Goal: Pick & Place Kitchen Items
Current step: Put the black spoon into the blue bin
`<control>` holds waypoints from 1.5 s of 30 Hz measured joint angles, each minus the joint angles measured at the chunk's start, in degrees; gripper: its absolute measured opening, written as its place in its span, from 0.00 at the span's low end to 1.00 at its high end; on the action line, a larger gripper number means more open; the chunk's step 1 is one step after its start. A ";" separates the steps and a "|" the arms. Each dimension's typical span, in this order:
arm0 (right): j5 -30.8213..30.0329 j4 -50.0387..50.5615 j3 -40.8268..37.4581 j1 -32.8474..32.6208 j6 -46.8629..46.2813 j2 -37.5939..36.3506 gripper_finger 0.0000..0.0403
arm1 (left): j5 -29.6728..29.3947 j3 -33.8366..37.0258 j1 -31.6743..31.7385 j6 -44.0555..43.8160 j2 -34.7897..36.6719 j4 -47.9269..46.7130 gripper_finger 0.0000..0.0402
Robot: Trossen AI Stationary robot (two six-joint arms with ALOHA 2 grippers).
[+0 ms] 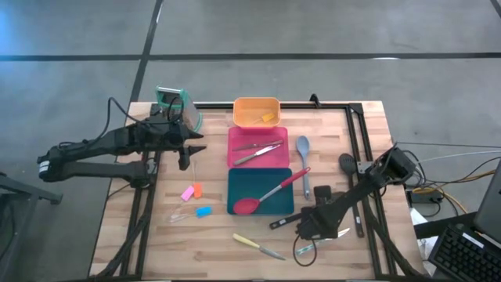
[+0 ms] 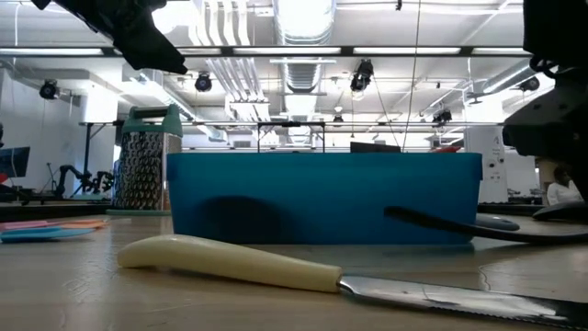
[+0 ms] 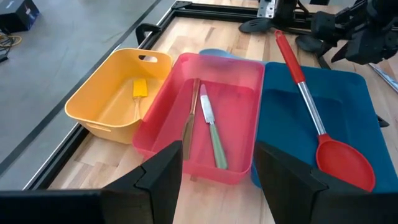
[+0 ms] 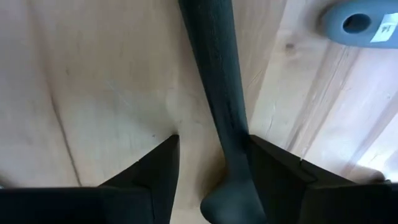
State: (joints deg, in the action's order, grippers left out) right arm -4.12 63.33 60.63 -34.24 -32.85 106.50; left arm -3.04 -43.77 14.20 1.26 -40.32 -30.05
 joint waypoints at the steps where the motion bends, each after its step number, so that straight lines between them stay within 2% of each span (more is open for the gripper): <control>1: -0.32 0.03 -0.05 0.02 0.05 0.00 0.43 | 0.00 0.00 0.01 0.00 -0.02 0.01 0.50; 10: -0.13 1.23 0.99 0.01 -0.67 -0.52 0.33 | -0.01 0.00 0.02 0.00 -0.15 0.01 0.50; 15: -0.07 2.26 3.42 -0.02 -2.90 -0.79 0.31 | -0.01 0.00 0.02 0.00 -0.17 0.00 0.50; 21: -0.18 3.57 5.94 -0.02 -1.55 -0.85 0.39 | 0.01 0.00 0.02 0.00 -0.17 0.01 0.50; 29: -0.31 4.17 4.65 0.00 1.42 -0.90 0.54 | -0.01 0.00 0.00 0.00 -0.17 -0.01 0.50; 34: -0.26 3.88 2.75 0.13 3.29 -0.92 0.57 | -0.01 0.00 0.01 0.00 -0.19 0.00 0.50; 39: -0.16 3.29 0.31 0.56 3.31 -0.77 0.53 | -0.01 0.00 0.02 0.00 -0.19 0.01 0.50; 45: 0.09 1.12 -1.39 1.10 3.68 -0.52 0.44 | 0.01 0.00 0.01 0.00 -0.20 0.00 0.50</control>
State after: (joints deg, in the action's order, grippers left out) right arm -4.03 64.46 59.24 -33.14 -29.17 105.97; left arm -3.03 -43.77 14.20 1.26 -40.51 -30.06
